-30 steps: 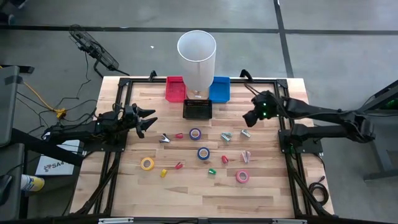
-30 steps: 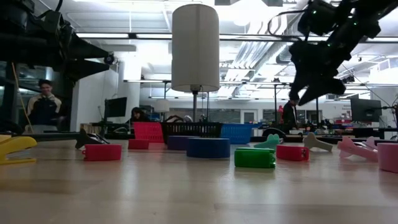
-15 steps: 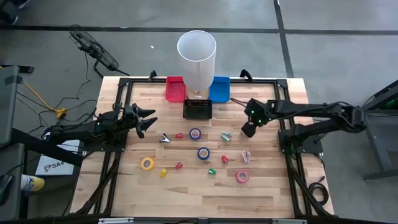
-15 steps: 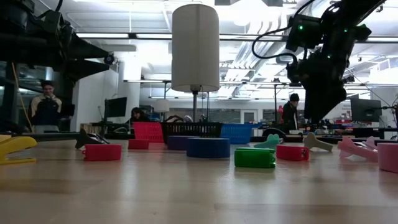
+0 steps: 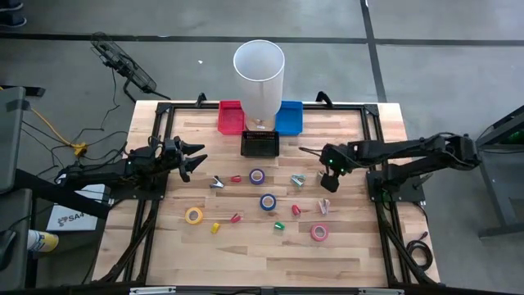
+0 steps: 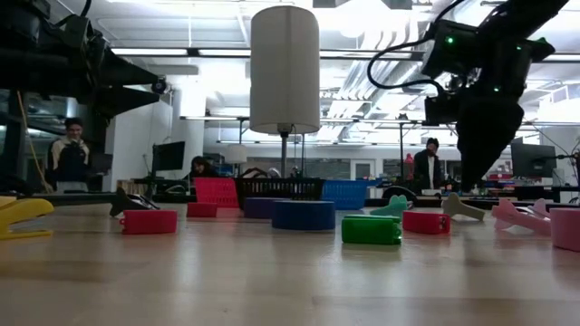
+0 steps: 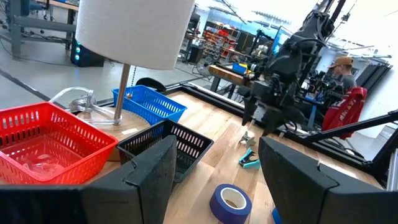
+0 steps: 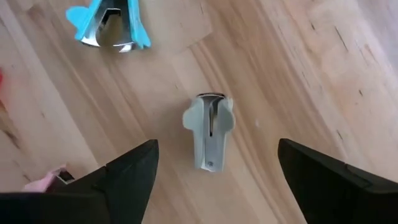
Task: Pick and place Stapler, Stapler remover, tape
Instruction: Put the gray staple remover into the blue bin, then put the light blue staple remover into the blue bin
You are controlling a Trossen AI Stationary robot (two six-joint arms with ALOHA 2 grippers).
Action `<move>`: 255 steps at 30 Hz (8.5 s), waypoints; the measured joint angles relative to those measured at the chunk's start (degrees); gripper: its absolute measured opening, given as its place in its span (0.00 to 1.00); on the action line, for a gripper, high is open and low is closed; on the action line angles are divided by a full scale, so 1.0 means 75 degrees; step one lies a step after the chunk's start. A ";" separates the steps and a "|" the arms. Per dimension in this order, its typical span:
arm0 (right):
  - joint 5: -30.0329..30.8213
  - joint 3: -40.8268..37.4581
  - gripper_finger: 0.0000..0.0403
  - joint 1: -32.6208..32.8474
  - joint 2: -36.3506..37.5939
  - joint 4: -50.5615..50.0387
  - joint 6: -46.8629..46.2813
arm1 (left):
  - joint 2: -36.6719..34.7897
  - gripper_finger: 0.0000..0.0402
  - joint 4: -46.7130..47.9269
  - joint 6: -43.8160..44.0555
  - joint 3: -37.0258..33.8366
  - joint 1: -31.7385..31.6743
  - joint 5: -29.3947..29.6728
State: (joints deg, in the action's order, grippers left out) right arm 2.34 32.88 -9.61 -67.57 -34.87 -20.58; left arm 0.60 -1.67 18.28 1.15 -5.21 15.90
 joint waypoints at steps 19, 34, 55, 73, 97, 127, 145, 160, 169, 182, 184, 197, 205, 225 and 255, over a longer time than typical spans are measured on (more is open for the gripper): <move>0.0239 -0.0827 0.80 0.0304 -0.0571 0.1491 0.0055 | 0.0000 0.56 0.0001 0.0000 0.0000 -0.0003 0.0001; 0.0444 -0.0847 0.76 0.0304 -0.1177 0.2282 0.0210 | 0.0003 0.56 0.0000 0.0000 0.0000 -0.0001 0.0000; 0.0365 -0.0791 0.24 0.0206 -0.1194 0.2558 -0.0435 | 0.0000 0.56 0.0000 0.0003 0.0000 0.0000 0.0000; -0.0153 0.1879 0.26 -0.1720 -0.1785 0.2611 -0.0848 | 0.0000 0.56 0.0000 0.0001 0.0000 -0.0001 0.0000; 0.0227 0.2578 0.27 -0.3569 -0.4177 0.5540 -0.3608 | 0.0003 0.56 0.0000 0.0003 0.0000 0.0000 0.0000; 0.0094 0.3125 0.52 -0.3616 -0.4333 0.4804 -0.2876 | 0.0000 0.56 0.0000 0.0000 0.0000 0.0000 0.0001; 0.0208 0.3001 0.53 -0.3075 -0.2613 0.2120 -0.0350 | 0.0001 0.56 0.0000 0.0000 0.0000 -0.0001 0.0001; 0.0006 0.0947 0.59 -0.1201 -0.0906 0.2233 0.0358 | 0.0002 0.56 0.0000 0.0000 0.0000 -0.0002 0.0000; -0.0249 0.0416 0.68 -0.0133 -0.0991 0.2825 0.0894 | 0.0003 0.56 0.0000 0.0000 0.0000 0.0000 0.0000; 0.0581 -0.0246 0.70 0.0950 -0.0991 0.3821 0.0537 | 0.0003 0.56 0.0000 0.0002 0.0000 -0.0003 0.0001; 0.0802 -0.0320 0.70 0.1127 -0.0991 0.3809 0.0421 | 0.0003 0.56 0.0000 0.0000 0.0000 0.0000 0.0001; 0.1368 0.0181 0.70 0.1583 -0.1247 0.3458 -0.0320 | 0.0000 0.56 0.0000 0.0000 0.0000 0.0000 0.0003; 0.1213 0.0880 0.70 0.1608 -0.2132 0.2992 -0.1457 | 0.0001 0.56 0.0000 0.0003 0.0000 -0.0001 0.0000; 0.0217 0.3208 0.69 0.1017 -0.3423 -0.0058 -0.2347 | 0.0003 0.56 0.0000 0.0000 0.0000 -0.0003 0.0000; -0.0388 0.5193 0.69 0.0573 -0.5514 -0.2049 -0.1393 | 0.0001 0.56 0.0000 0.0001 0.0000 -0.0001 0.0000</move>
State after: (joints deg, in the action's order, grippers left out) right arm -0.57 71.83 -5.31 -108.92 -50.24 -31.03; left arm 0.61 -1.67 18.29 1.15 -5.22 15.90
